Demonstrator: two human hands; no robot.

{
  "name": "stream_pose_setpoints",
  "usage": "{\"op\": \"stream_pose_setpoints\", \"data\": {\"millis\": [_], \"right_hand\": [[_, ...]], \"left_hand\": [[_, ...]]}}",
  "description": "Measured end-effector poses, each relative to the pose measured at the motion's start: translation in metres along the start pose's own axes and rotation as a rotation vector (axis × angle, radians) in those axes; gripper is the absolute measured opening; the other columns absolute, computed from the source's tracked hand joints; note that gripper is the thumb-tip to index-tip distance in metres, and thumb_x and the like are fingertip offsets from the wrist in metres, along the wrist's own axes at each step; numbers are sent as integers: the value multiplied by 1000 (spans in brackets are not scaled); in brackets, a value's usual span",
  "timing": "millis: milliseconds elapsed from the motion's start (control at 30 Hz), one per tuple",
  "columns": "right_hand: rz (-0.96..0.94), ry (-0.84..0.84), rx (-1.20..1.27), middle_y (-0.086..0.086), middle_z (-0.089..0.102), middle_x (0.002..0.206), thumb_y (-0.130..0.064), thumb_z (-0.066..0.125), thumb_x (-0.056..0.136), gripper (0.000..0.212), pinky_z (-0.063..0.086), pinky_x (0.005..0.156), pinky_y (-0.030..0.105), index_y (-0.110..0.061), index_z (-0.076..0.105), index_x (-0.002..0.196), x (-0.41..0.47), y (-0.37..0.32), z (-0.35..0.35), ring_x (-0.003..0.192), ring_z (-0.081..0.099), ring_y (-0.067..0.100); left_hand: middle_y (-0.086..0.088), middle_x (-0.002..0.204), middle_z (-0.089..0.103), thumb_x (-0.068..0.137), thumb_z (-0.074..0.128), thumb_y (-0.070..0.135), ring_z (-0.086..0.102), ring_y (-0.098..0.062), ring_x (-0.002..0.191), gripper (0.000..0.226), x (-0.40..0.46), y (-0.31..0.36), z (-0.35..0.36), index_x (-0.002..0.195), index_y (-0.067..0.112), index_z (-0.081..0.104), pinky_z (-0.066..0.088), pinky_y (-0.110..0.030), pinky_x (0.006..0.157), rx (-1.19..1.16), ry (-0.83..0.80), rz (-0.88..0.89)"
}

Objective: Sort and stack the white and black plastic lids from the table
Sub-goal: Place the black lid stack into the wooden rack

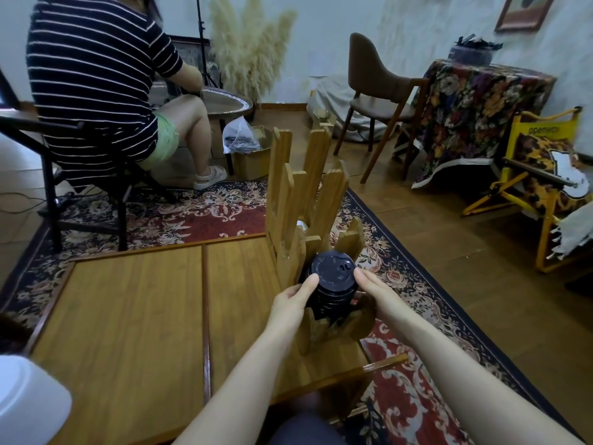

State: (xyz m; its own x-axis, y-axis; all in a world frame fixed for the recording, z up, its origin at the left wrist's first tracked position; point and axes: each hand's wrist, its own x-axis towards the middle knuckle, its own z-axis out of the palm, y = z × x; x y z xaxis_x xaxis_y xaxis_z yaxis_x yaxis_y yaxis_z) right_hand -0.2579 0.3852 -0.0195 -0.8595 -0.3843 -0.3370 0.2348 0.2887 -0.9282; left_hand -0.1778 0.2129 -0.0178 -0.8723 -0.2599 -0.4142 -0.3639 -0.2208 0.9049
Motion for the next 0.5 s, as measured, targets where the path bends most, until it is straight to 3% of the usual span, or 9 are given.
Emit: {"op": "stream_pose_setpoints", "data": {"millis": [67,167,367,500], "right_hand": [[-27,17,2,-7,55,141,-90,59,61,91,37,113,49,-44,47,139,1,4,-1,128,53,21],[-58,30,-19,-11,56,139,-89,55,65,87,36,114,45,-43,49,139,-4,0,2,128,52,15],[-44,37,-17,-12,59,130,-69,46,81,50,41,106,37,-44,54,124,-11,-5,1,120,54,11],[-48,47,-16,-9,49,146,-91,56,62,99,36,114,46,-38,44,144,-12,3,-3,133,47,15]], "left_hand": [[-7,149,52,88,60,60,47,-24,137,81,1,1,2,149,10,44,36,-38,112,2,8,17],[-6,149,51,89,60,60,47,-23,137,80,0,1,3,150,10,43,36,-36,112,14,14,39],[-6,151,49,91,60,54,45,-22,139,76,-4,4,5,150,10,41,36,-33,110,24,-7,57],[-7,156,42,92,62,49,41,-23,142,77,-6,5,8,153,10,35,35,-33,112,60,-14,70]]}}
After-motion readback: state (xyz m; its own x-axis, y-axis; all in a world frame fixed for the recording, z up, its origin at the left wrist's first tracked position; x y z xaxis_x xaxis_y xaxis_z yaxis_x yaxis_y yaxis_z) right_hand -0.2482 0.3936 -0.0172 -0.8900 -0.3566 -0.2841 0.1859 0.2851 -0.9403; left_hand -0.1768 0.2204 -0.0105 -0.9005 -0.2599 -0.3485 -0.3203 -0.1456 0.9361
